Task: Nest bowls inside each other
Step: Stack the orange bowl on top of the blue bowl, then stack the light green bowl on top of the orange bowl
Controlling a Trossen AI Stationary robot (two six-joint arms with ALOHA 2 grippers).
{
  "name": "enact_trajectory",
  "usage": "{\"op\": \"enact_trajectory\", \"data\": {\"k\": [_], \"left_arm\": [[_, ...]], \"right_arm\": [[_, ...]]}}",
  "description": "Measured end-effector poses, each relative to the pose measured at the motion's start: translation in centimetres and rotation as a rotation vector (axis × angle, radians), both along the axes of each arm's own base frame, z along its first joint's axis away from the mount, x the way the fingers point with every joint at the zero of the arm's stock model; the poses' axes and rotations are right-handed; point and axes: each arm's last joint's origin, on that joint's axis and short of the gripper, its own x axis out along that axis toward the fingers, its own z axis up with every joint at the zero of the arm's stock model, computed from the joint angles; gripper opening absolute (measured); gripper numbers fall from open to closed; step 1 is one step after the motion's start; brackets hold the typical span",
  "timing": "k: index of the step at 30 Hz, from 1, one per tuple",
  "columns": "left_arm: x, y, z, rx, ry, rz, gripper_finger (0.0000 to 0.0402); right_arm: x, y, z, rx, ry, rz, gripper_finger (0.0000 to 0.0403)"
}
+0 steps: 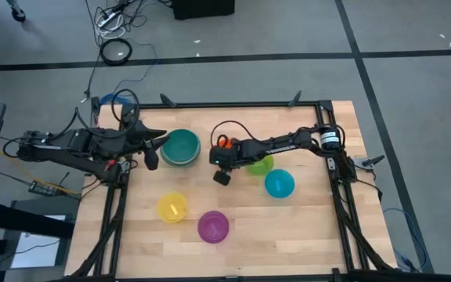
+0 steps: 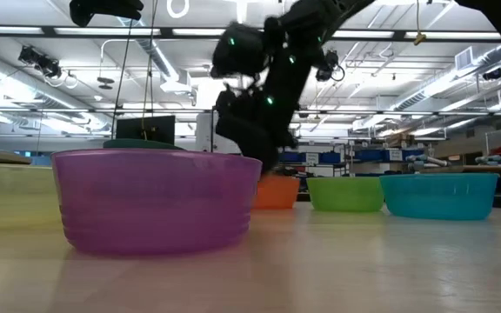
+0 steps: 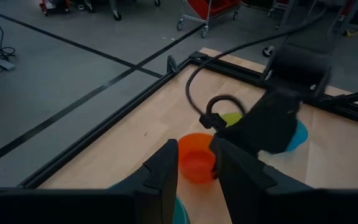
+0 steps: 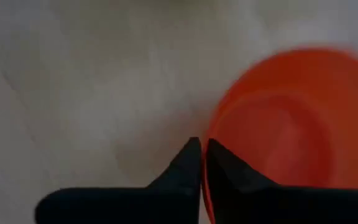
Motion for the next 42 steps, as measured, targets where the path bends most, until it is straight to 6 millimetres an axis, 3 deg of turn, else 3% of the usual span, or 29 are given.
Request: {"op": "enact_trajectory", "data": {"k": [7,13,17,20,22,25,36,42], "left_arm": [[0.1,0.0,0.2,0.002,-0.022,0.01,0.0117],[0.2,0.0,0.6,0.019,-0.059,0.004,0.0117],[0.4,0.0,1.0,0.034,-0.087,-0.002,0.0117],[0.4,0.0,1.2,0.038,-0.103,-0.004,0.0117],[0.4,0.0,1.1,0.046,-0.095,-0.007,0.0117],[0.4,0.0,1.1,0.046,-0.094,-0.007,0.0117],[0.5,0.0,1.0,0.053,-0.081,-0.009,0.0117],[0.5,0.0,0.9,0.053,-0.074,-0.009,0.0117]], "right_arm": [[3.3,1.4,6.7,-0.08,-0.264,0.133,0.0001],[5.0,0.3,9.9,-0.076,-0.515,0.172,0.0001],[6.0,-0.6,9.1,-0.032,-0.586,0.185,0.0],[7.1,-0.9,7.4,0.018,-0.615,0.187,0.0],[7.2,-0.9,5.9,0.01,-0.558,0.169,0.0],[7.5,-0.9,5.3,-0.015,-0.562,0.163,0.0006],[7.4,-0.9,6.2,-0.01,-0.591,0.144,0.0105],[5.5,-0.9,7.4,-0.079,-0.434,0.093,0.0133]]}}
